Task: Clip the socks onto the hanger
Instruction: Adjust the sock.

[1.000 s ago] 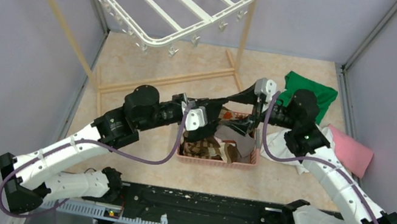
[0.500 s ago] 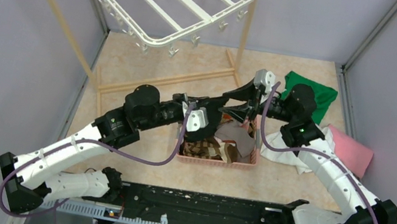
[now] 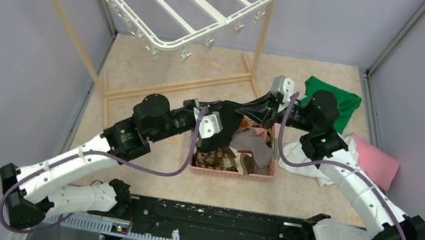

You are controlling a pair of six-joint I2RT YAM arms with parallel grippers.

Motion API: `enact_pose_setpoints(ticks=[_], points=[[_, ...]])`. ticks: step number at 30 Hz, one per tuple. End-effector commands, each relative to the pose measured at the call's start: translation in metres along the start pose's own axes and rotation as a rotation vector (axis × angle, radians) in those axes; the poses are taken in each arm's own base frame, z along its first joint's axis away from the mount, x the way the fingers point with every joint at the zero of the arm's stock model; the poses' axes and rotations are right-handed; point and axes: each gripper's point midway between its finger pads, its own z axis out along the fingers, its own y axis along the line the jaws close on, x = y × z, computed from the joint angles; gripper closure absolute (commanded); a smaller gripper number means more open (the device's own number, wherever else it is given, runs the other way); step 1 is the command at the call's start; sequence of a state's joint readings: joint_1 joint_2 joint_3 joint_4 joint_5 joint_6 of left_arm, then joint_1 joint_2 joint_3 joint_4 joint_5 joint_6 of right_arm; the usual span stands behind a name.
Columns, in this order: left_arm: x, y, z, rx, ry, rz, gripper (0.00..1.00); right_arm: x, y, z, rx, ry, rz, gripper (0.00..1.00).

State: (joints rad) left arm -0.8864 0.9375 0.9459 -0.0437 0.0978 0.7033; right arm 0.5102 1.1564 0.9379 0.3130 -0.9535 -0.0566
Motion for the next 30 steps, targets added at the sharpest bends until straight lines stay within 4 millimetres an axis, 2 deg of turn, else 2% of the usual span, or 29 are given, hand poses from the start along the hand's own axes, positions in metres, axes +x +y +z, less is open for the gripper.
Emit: enact_pose_setpoints(ticks=[1, 3, 4, 7, 9, 10, 13, 18, 21, 24, 27, 30], points=[[-0.010, 0.021, -0.006, -0.133, -0.040, -0.097, 0.94, -0.027, 0.004, 0.005, 0.064, 0.023, -0.276, 1.00], [-0.004, 0.029, -0.012, -0.205, -0.021, -0.209, 0.72, -0.013, -0.002, 0.004, 0.139, 0.100, -0.375, 1.00], [-0.006, 0.028, -0.016, -0.201, -0.039, -0.241, 0.62, -0.012, -0.008, 0.001, 0.178, 0.106, -0.400, 1.00], [-0.013, 0.012, -0.028, -0.136, -0.111, -0.313, 0.32, -0.014, -0.019, -0.005, 0.246, 0.120, -0.456, 1.00], [-0.017, 0.005, -0.038, -0.116, -0.144, -0.347, 0.18, -0.018, -0.020, -0.008, 0.260, 0.108, -0.504, 1.00], [-0.019, 0.004, -0.043, -0.116, -0.159, -0.368, 0.14, -0.021, -0.020, -0.009, 0.265, 0.096, -0.531, 1.00], [-0.028, 0.005, -0.059, -0.129, -0.203, -0.437, 0.08, -0.023, -0.020, -0.010, 0.270, 0.081, -0.571, 1.00], [-0.041, 0.018, -0.082, -0.206, -0.272, -0.646, 0.01, -0.022, -0.015, -0.003, 0.221, 0.071, -0.552, 1.00], [-0.046, 0.030, -0.093, -0.274, -0.312, -0.770, 0.02, -0.022, -0.014, 0.003, 0.202, 0.060, -0.492, 1.00], [-0.046, 0.045, -0.103, -0.353, -0.304, -0.846, 0.09, -0.023, -0.015, 0.007, 0.200, 0.051, -0.450, 1.00], [-0.042, 0.059, -0.110, -0.424, -0.248, -0.857, 0.13, -0.024, -0.016, 0.011, 0.194, 0.039, -0.420, 1.00], [-0.037, 0.063, -0.108, -0.423, -0.157, -0.758, 0.12, -0.024, -0.014, 0.014, 0.181, 0.023, -0.392, 1.00]])
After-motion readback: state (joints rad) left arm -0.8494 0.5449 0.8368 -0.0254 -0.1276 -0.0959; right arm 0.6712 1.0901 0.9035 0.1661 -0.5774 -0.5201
